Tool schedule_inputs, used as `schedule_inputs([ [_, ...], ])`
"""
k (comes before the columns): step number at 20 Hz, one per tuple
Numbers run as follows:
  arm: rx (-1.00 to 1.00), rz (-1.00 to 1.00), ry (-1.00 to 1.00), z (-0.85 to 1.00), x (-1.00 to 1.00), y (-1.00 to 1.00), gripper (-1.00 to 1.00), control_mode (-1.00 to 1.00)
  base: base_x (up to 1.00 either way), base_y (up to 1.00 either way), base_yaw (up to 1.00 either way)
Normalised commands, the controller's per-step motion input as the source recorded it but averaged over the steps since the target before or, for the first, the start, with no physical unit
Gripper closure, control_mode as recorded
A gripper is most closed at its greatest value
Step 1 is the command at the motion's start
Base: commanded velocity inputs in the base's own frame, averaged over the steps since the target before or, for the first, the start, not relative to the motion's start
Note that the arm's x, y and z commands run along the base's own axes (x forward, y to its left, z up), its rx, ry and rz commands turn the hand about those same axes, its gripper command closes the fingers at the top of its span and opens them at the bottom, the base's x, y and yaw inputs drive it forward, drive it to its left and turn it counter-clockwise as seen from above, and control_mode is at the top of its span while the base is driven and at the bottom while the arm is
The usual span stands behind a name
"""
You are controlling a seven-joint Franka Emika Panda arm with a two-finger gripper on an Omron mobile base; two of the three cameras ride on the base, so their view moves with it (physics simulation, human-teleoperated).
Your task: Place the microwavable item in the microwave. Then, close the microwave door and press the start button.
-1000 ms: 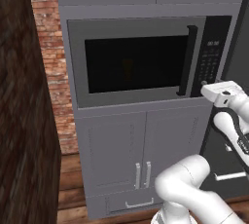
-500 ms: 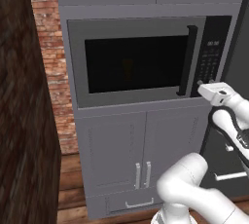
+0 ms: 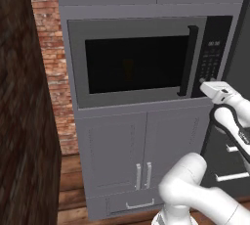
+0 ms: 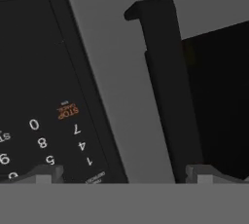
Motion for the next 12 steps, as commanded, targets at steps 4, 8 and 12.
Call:
schedule_inputs([
  [4, 0.0, 0.03, -0.06, -0.06, 0.06, -0.45, -1.0, -1.0, 0.0, 0.0, 0.0],
  [8, 0.0, 0.05, -0.03, -0.2, 0.13, -0.37, -1.0, -1.0, 0.0, 0.0, 0.0],
  [12, 0.0, 0.06, -0.01, -0.24, 0.13, -0.36, -1.0, -1.0, 0.0, 0.0, 0.0],
])
